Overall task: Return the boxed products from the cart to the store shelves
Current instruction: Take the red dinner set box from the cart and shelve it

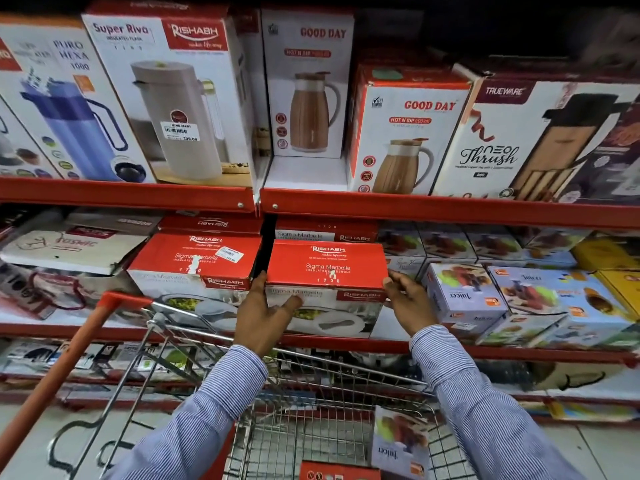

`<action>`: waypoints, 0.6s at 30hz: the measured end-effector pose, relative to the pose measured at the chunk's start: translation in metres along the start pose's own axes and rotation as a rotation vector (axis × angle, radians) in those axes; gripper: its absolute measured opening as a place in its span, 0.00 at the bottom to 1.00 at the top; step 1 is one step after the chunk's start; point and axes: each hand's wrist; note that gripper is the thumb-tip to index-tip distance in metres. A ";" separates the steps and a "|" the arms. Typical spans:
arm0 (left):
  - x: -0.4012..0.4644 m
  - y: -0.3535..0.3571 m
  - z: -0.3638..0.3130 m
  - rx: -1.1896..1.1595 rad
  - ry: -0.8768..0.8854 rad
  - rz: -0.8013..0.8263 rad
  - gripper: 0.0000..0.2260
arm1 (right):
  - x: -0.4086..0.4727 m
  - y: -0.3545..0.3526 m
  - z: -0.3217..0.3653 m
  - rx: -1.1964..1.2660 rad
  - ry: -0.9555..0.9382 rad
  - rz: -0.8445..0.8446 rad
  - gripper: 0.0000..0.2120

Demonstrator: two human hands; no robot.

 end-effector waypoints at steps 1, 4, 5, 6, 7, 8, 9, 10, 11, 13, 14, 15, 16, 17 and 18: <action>0.000 0.001 0.000 0.007 0.008 0.002 0.38 | 0.001 -0.002 0.000 -0.005 -0.011 0.021 0.20; -0.002 0.003 0.003 0.028 0.029 -0.015 0.38 | 0.001 -0.007 -0.003 0.012 -0.017 0.080 0.21; -0.004 0.004 0.005 0.028 0.032 -0.026 0.38 | 0.000 -0.008 -0.005 0.029 -0.010 0.097 0.22; -0.007 0.005 0.006 0.025 0.041 -0.039 0.38 | -0.002 -0.009 -0.007 0.048 -0.001 0.107 0.22; -0.012 0.007 0.007 0.018 0.056 -0.060 0.37 | -0.004 -0.009 -0.010 0.067 0.006 0.109 0.23; -0.018 0.009 0.010 0.005 0.079 -0.087 0.36 | -0.007 -0.010 -0.013 0.089 0.014 0.104 0.23; -0.025 0.011 0.014 -0.009 0.113 -0.117 0.34 | -0.011 -0.011 -0.017 0.113 0.022 0.098 0.22; -0.032 0.013 0.019 -0.003 0.159 -0.146 0.32 | -0.016 -0.012 -0.021 0.135 0.028 0.093 0.21; -0.040 0.018 0.028 0.033 0.203 -0.164 0.31 | -0.022 -0.013 -0.029 0.149 0.036 0.086 0.19; -0.055 0.029 0.049 0.148 0.263 -0.152 0.29 | -0.036 -0.019 -0.049 0.140 0.049 0.064 0.17; -0.063 0.036 0.060 0.172 0.262 -0.106 0.28 | -0.045 -0.022 -0.063 0.134 0.068 0.046 0.15; -0.068 0.043 0.072 0.170 0.235 -0.043 0.27 | -0.053 -0.025 -0.077 0.138 0.099 0.023 0.14; -0.074 0.052 0.084 0.165 0.174 0.029 0.26 | -0.062 -0.027 -0.093 0.134 0.143 -0.003 0.12; -0.078 0.064 0.096 0.154 0.085 0.105 0.24 | -0.071 -0.029 -0.110 0.113 0.191 -0.030 0.11; -0.081 0.076 0.107 0.134 -0.030 0.178 0.22 | -0.078 -0.030 -0.128 0.074 0.242 -0.049 0.11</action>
Point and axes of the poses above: each hand's wrist, its own x-axis towards the middle knuckle, its own y-axis out of the palm, z = x × y, and after that the axes turned 8 degrees about -x, right-handed
